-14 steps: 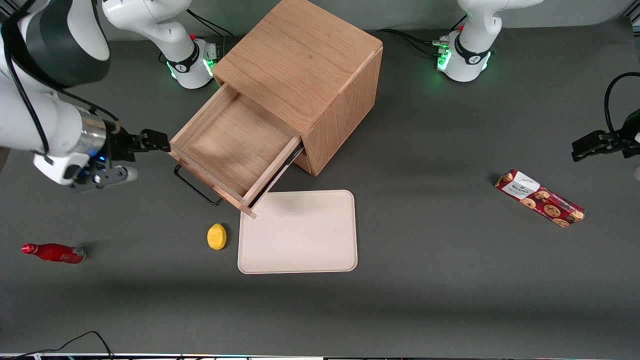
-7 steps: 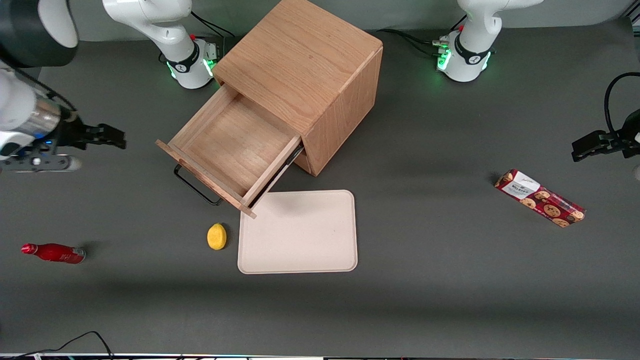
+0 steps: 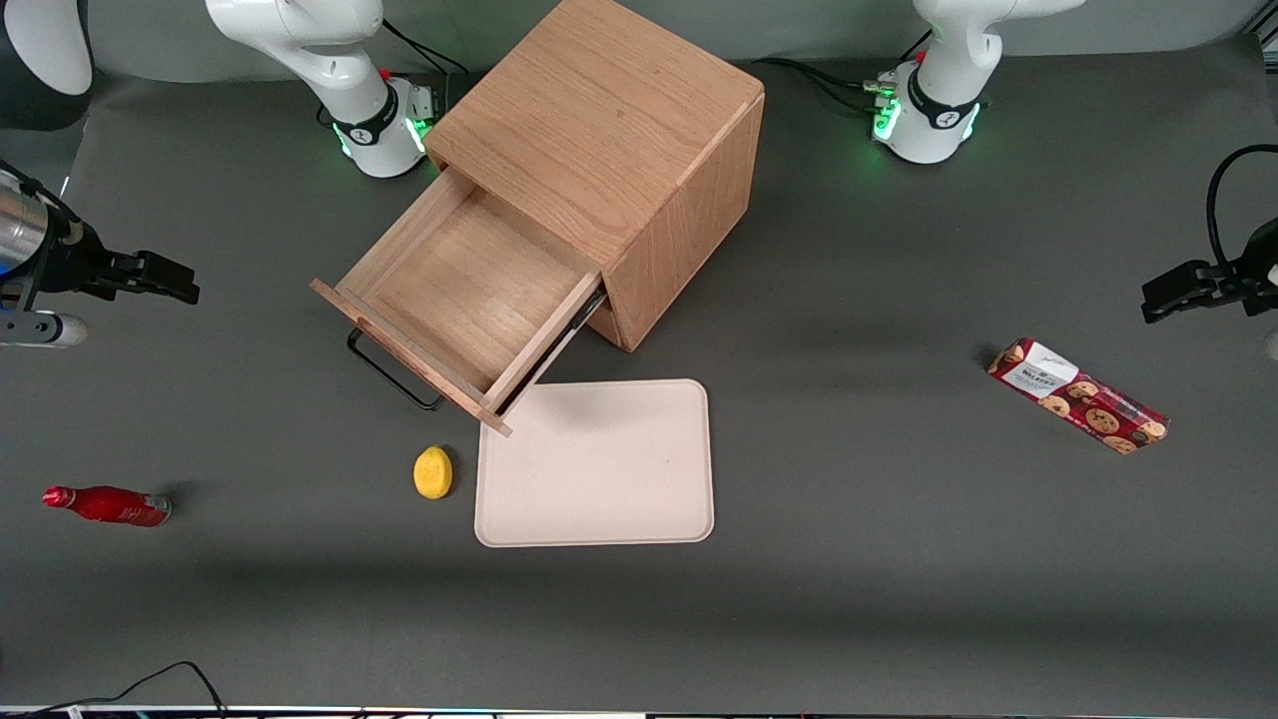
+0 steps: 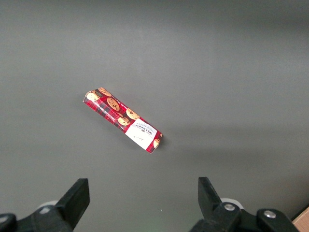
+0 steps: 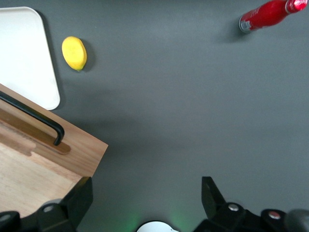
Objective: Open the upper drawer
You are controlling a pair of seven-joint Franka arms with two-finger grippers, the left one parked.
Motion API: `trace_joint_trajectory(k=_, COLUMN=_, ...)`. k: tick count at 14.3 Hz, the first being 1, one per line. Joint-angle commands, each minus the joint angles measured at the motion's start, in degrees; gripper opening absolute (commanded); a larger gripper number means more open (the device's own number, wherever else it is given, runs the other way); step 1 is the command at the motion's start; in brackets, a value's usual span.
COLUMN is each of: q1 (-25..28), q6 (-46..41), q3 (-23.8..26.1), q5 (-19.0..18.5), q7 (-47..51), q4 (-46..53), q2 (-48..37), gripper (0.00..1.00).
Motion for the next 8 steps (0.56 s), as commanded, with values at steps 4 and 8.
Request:
trace_joint_trajectory(k=4, q1=-0.48, q6=1.71, q3=-1.72, q5=-0.86, q7=-0.61, q4=-3.83, q2=-2.49, gripper=1.00)
trace_joint_trajectory(k=8, q1=-0.30, q6=1.44, q3=-1.72, q5=-1.03, q7=0.27, q4=-1.54, q2=-1.43, gripper=1.00)
